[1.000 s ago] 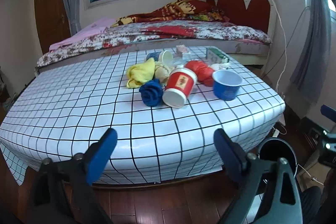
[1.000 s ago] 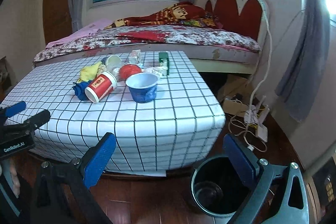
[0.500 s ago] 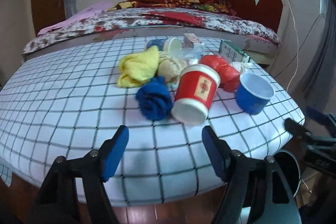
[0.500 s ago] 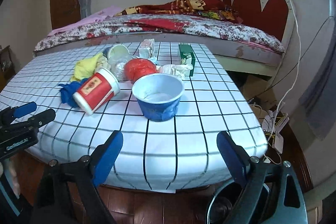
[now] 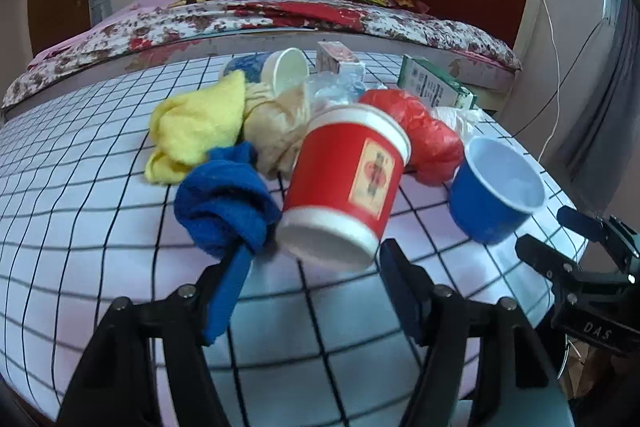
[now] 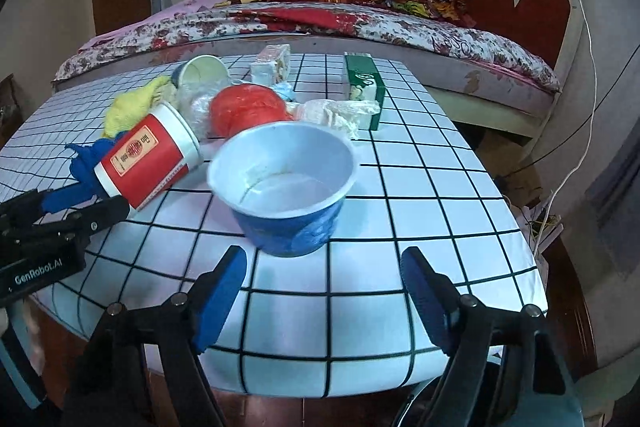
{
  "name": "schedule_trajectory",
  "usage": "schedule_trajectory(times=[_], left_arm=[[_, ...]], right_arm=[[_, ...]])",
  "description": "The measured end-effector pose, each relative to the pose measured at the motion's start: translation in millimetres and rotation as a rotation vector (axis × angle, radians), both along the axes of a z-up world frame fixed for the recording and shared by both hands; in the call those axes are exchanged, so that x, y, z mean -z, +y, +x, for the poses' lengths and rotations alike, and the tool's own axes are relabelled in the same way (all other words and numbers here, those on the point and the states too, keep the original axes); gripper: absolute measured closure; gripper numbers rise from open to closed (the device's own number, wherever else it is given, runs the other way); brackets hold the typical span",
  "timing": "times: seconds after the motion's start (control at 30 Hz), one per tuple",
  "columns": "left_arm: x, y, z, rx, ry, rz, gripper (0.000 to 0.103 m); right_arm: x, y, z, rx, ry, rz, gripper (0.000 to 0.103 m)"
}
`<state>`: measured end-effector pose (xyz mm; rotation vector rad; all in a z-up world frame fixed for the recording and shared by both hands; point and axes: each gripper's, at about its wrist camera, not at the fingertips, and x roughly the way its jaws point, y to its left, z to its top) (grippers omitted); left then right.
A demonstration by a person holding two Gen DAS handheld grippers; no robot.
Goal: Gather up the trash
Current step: 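Grasp the red paper cup with the left tool while the right tool grasps the blue bowl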
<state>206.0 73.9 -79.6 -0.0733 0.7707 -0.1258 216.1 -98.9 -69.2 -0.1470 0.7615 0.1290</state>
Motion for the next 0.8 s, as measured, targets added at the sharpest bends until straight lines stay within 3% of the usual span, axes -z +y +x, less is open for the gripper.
schedule_trajectory(times=[0.23, 0.63, 0.8], left_arm=[[-6, -3, 11, 0.034, -0.029, -0.034, 0.034], [-5, -7, 16, 0.066, -0.023, 0.005, 0.034], [-6, -2, 17, 0.048, -0.032, 0.022, 0.038]], right_arm=[[-1, -8, 7, 0.016, -0.004, 0.016, 0.022], [0, 9, 27, -0.095, 0.009, 0.049, 0.022], [0, 5, 39, -0.079, 0.003, 0.036, 0.022]])
